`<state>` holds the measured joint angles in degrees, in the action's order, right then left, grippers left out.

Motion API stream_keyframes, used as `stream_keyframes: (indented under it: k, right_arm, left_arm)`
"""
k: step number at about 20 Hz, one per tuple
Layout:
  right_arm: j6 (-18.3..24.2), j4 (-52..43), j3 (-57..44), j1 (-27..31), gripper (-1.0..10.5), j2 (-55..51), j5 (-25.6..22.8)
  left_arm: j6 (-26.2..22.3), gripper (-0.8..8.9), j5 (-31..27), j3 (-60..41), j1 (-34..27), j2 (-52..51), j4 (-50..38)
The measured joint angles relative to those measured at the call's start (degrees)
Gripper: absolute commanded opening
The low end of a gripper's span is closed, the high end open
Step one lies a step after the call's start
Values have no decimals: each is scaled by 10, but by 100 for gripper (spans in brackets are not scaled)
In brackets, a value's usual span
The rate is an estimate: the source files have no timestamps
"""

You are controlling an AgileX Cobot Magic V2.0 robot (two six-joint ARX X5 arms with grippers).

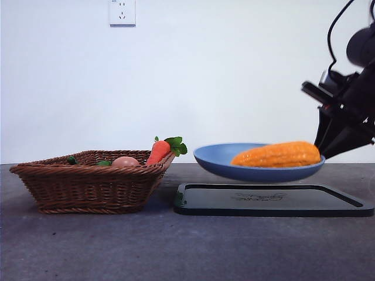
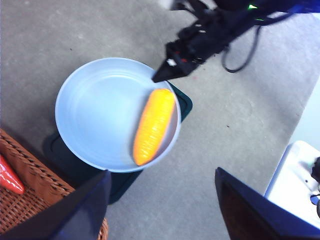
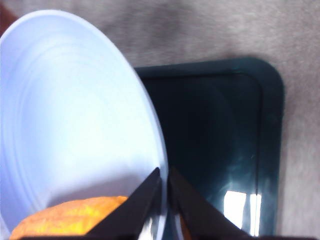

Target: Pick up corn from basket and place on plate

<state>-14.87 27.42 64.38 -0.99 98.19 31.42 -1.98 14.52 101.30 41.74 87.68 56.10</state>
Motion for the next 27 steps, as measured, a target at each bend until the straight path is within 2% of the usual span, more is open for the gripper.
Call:
stream_keyframes:
  k: [9,14,21,24,27]
  right_arm:
    - [10,-9,5,0,5,47,-19]
    - [12,-9,5,0,148,47,-19]
    - [12,9,9,6,222,45,-17]
    - [25,54,9,26,222,9,-21]
    - [42,97,16,47,222,-70,-25]
  left_arm:
    - [0,339,0,0,-1,0,1]
    - [0,339,0,0,-1,0,1]
    - [0,339,0,0,-1,0,1]
    - [0,338,0,0,-1,0,1]
    - [0,338,0,0,-1,0,1]
